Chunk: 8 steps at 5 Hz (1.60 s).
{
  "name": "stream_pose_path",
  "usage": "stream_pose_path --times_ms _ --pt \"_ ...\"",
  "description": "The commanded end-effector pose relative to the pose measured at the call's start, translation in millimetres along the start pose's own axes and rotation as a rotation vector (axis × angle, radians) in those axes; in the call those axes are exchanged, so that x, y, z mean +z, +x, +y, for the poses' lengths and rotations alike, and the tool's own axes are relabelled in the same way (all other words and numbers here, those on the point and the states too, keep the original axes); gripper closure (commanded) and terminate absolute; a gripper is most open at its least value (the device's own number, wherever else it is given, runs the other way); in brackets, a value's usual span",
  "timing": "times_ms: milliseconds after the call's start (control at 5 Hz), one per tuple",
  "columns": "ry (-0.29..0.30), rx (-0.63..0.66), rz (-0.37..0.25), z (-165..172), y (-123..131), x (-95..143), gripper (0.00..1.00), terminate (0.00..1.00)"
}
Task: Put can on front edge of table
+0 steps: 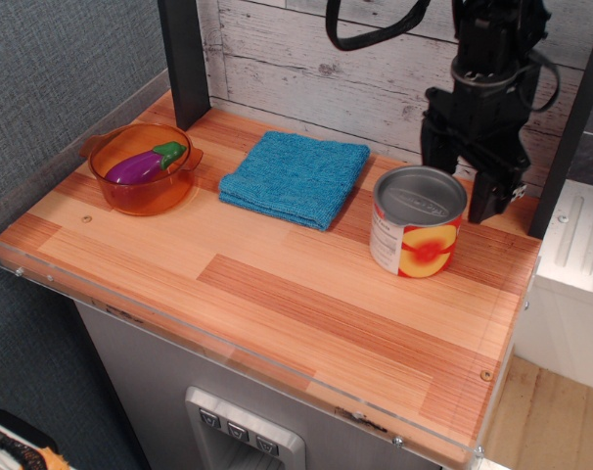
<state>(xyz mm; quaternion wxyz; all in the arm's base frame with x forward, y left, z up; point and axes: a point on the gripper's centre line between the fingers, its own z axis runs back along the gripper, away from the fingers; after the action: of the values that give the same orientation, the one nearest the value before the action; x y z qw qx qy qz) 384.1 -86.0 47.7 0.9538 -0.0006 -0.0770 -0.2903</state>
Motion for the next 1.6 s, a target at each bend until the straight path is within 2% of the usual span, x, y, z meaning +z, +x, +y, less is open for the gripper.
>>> stream_pose_path --times_ms 0,200,400,600,800,1000,1200,1400 --pt "-0.031 0.015 -0.024 2.2 -18.1 32.2 0.0 0.0" --pt "-0.064 -0.016 0.034 -2.9 -37.6 39.7 0.0 0.0" --pt "-0.031 -0.015 0.121 -6.5 -58.3 44.0 0.0 0.0" --pt "-0.019 -0.025 0.156 -7.8 -77.9 42.6 0.0 0.0" --pt "0.011 -0.011 0.162 -7.8 -92.5 39.7 0.0 0.0" --pt "0.021 -0.016 0.21 -2.1 -108.4 42.1 0.0 0.0" --pt "0.004 -0.065 0.206 9.2 -125.3 46.8 0.0 0.0" --pt "-0.028 -0.213 0.26 22.4 -136.3 45.0 0.0 0.0"
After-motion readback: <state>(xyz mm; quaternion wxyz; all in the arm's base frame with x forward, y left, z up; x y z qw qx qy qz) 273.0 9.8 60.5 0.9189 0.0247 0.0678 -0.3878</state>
